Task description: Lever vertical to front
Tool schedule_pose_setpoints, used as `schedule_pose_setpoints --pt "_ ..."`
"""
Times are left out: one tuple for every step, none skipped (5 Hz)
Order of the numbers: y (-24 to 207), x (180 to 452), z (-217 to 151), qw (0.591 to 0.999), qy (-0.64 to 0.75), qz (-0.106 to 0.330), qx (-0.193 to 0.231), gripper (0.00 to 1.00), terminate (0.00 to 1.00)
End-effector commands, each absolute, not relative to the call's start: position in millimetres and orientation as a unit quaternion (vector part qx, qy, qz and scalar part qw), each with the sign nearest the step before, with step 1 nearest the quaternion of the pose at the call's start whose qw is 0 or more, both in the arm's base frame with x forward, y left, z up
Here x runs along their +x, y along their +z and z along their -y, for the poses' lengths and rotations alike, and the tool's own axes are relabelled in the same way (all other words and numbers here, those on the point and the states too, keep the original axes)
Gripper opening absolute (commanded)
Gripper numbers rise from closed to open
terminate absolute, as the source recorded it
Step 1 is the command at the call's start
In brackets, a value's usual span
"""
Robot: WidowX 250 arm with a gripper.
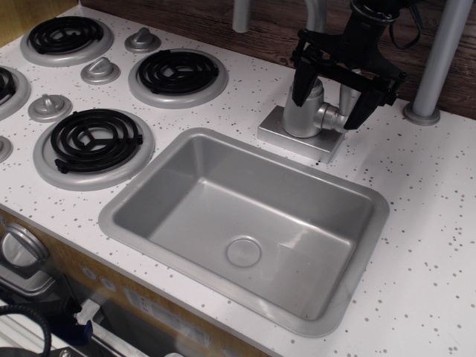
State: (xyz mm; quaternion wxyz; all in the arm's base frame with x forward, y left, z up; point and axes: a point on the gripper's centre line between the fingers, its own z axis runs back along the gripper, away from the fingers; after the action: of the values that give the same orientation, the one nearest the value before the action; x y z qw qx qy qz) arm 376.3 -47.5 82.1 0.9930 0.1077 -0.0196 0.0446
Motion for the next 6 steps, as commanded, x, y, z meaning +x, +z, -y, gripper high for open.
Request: schedule_pose_setpoints --pt "82 376 47 0.993 0.045 0.020 0.108 1.00 0.00" --pt "88 383 45 0.991 0.028 0.072 0.113 1.00 0.00" --pt "93 390 44 0.987 0.012 0.110 0.116 1.00 0.00" --pt "100 398 43 0.981 -0.005 0.152 0.121 1.00 0.00" --pt "110 405 42 0.977 -0.015 0.174 0.125 1.00 0.00" --pt "113 406 44 0.973 -0.018 0.192 0.128 1.00 0.00"
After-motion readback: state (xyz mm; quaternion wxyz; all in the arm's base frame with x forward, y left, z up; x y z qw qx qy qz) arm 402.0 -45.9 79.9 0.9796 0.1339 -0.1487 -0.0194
